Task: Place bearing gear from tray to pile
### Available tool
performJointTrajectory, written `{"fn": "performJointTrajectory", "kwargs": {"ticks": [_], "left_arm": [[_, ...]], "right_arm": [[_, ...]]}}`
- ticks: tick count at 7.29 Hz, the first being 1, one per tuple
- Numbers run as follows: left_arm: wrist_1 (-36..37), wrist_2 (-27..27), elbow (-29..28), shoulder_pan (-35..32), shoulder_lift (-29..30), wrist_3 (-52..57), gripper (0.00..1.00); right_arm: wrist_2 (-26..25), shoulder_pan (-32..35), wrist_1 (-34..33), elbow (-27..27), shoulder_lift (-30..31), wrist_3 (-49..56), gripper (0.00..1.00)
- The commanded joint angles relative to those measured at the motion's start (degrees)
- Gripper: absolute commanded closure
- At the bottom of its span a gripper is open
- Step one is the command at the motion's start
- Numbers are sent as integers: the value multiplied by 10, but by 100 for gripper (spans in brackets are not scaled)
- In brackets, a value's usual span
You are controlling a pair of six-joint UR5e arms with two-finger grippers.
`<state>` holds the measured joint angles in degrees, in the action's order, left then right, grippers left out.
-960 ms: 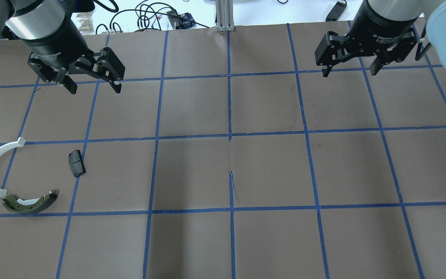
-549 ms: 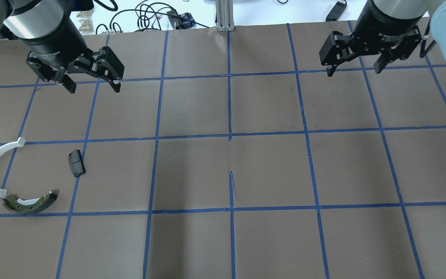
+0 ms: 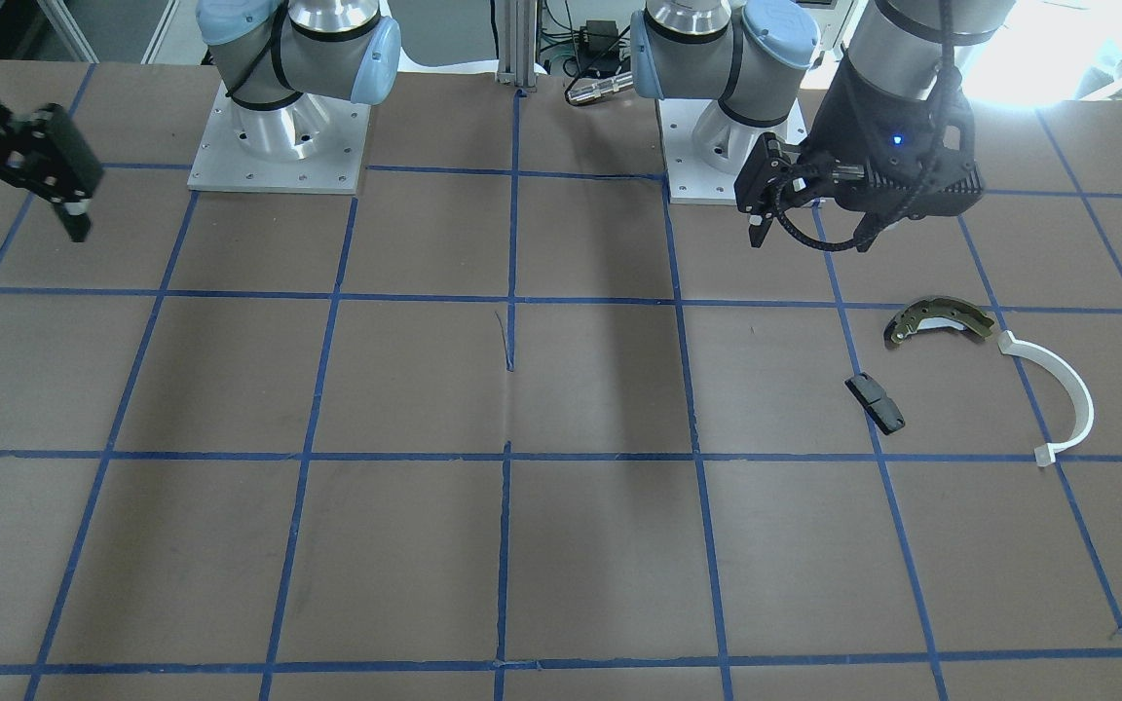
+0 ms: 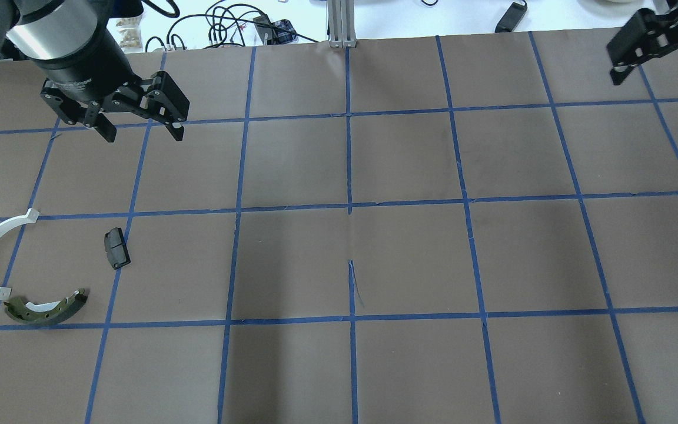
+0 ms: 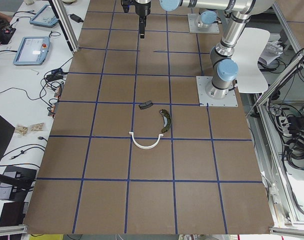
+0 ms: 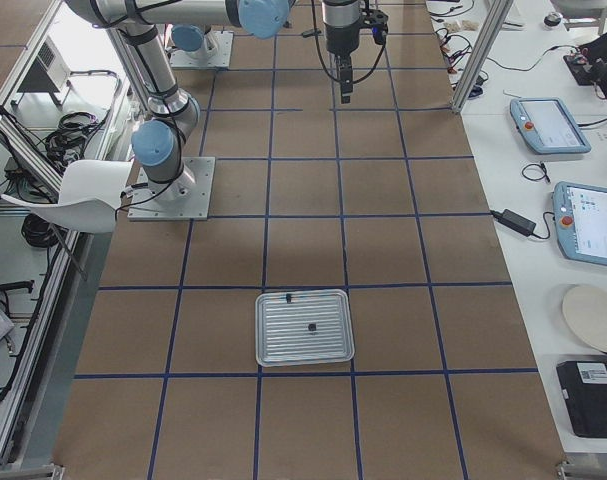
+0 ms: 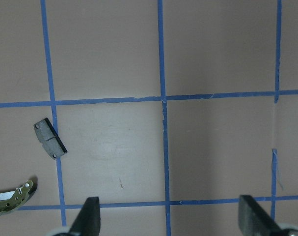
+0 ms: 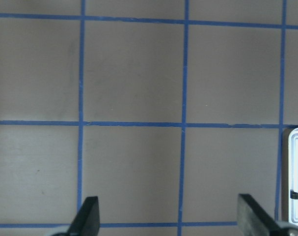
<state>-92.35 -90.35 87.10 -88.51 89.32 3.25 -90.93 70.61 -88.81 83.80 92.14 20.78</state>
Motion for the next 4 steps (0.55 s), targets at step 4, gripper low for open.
{"fn": "performJointTrajectory", "kwargs": {"ticks": [4], "left_arm": [[1,0,0,0,2,0,0]], "right_arm": [[70,-359,42,-2,-86,476,0]]}}
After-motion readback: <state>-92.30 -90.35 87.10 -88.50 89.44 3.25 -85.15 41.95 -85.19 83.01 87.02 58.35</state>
